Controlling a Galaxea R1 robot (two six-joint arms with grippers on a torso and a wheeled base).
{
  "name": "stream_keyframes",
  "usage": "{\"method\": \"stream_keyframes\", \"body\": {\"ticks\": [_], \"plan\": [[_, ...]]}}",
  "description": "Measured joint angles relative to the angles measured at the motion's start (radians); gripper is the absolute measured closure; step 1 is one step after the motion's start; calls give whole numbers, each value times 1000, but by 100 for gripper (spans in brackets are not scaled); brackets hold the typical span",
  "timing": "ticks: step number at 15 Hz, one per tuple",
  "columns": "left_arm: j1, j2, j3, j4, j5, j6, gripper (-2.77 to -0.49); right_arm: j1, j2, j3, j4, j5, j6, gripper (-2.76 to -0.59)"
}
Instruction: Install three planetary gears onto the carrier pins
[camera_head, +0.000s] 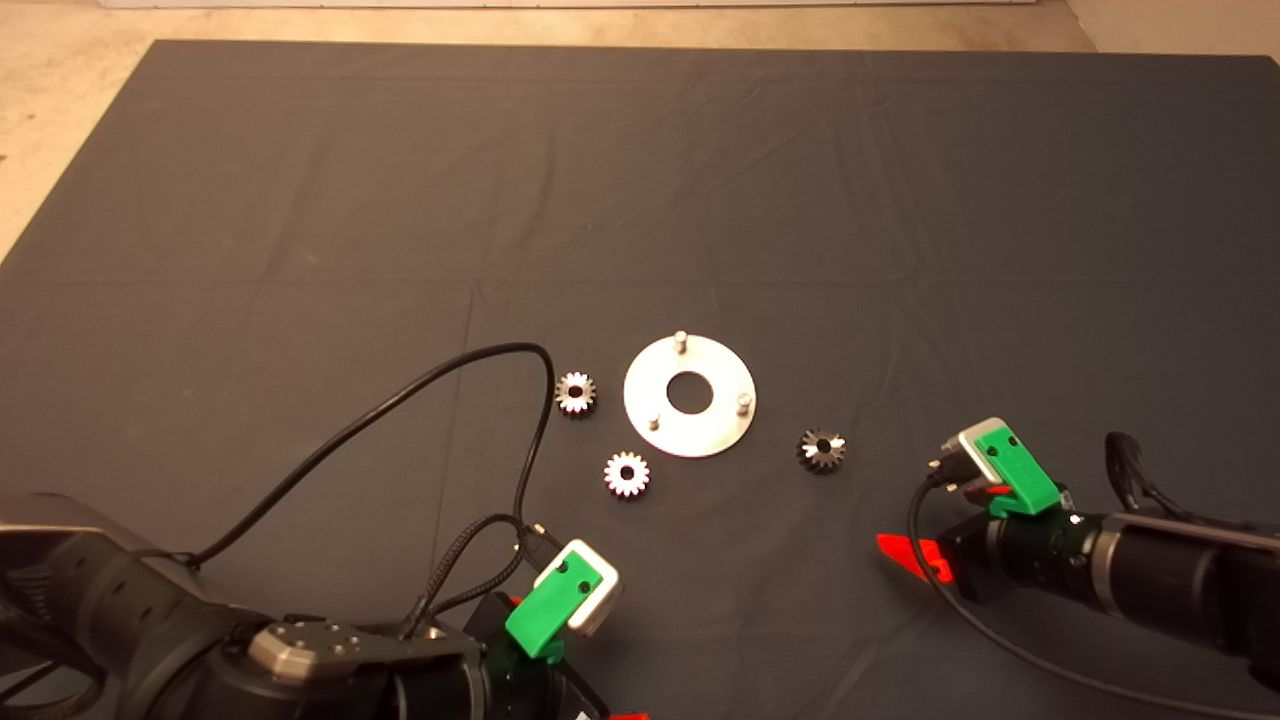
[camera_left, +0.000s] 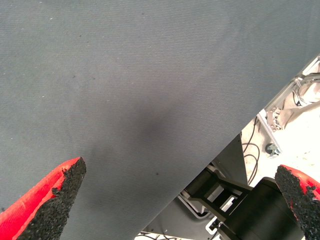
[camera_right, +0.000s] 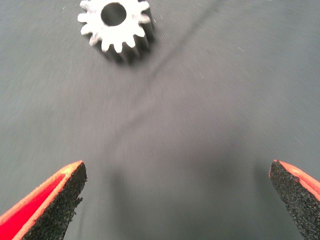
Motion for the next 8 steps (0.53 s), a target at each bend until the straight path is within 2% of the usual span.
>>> {"method": "stream_keyframes", "body": {"ticks": [5, 8], "plan": [[0, 8, 0, 7, 0, 0, -275, 14, 168, -108, 14, 1, 0, -275], [0, 8, 0, 11, 0, 0, -275, 55, 207, -140, 18, 2, 0, -275]]}}
